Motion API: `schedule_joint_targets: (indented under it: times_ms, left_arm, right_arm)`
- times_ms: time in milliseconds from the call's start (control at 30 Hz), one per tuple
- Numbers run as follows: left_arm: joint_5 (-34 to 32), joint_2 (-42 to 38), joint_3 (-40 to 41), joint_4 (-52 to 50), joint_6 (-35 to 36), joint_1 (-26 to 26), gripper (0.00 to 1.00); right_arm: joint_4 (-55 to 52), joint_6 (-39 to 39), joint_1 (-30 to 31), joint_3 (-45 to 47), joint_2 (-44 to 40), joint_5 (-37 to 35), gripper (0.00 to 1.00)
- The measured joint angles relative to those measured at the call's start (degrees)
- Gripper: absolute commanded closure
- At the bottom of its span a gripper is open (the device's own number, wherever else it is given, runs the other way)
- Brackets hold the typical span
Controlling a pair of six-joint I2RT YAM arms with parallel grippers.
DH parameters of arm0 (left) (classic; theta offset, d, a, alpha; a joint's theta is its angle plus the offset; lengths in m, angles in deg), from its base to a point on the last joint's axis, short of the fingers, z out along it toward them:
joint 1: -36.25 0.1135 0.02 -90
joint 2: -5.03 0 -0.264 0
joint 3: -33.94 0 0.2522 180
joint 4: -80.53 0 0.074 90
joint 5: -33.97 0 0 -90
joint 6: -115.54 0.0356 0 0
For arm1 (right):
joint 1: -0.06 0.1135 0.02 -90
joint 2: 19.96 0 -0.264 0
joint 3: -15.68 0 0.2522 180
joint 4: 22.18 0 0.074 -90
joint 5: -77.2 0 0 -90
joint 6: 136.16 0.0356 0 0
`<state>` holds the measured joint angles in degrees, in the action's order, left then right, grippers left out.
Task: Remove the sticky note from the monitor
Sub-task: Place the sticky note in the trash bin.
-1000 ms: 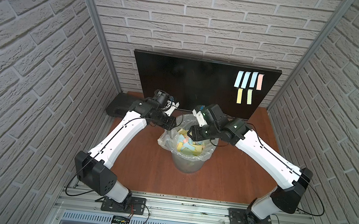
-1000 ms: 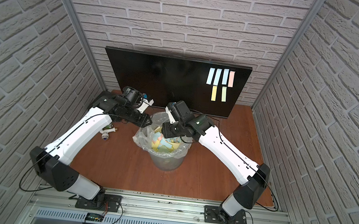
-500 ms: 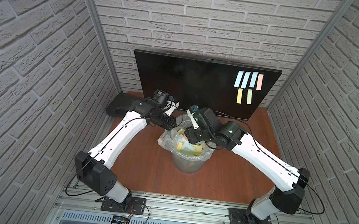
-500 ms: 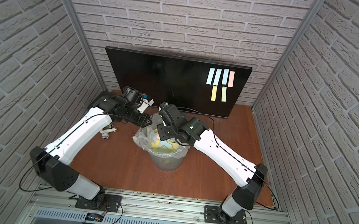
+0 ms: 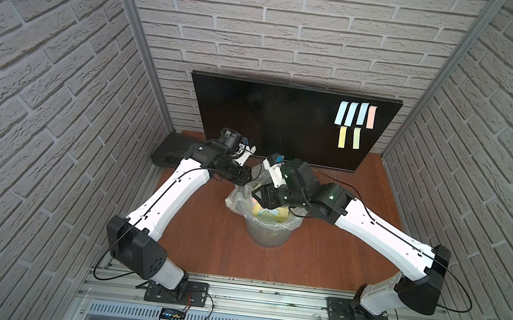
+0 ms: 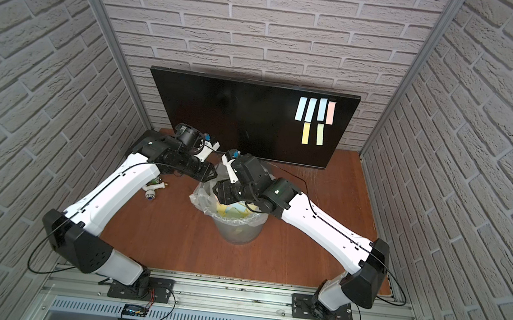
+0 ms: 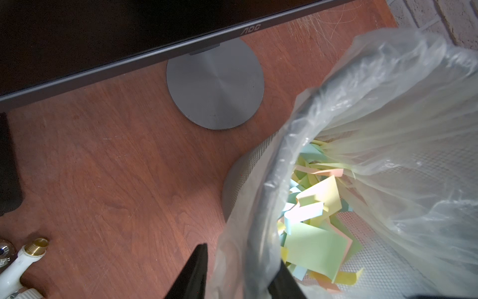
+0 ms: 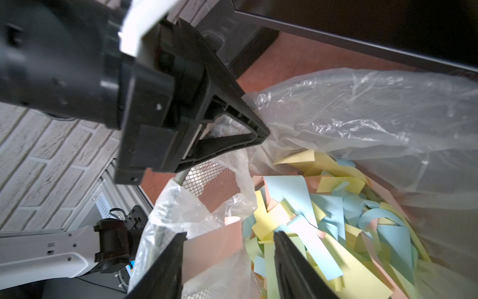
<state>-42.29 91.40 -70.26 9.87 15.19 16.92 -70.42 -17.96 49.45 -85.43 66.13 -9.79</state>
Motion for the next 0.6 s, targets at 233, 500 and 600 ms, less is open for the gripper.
schedule_joint_targets:
  times_ms: [233, 500, 600]
  left_arm:
    - [0.02, 0.00, 0.00, 0.00, 0.00, 0.02, 0.62]
    - [0.04, 0.00, 0.00, 0.00, 0.00, 0.02, 0.62]
    - [0.13, 0.00, 0.00, 0.00, 0.00, 0.02, 0.62]
  right_arm:
    - [1.09, 1.07, -1.77, 2.40, -5.60, -4.72, 0.44]
    - [-6.29, -1.55, -1.95, -1.05, -6.32, -15.13, 0.45]
    - [-6.69, -1.88, -1.95, -1.05, -6.32, -14.58, 0.46]
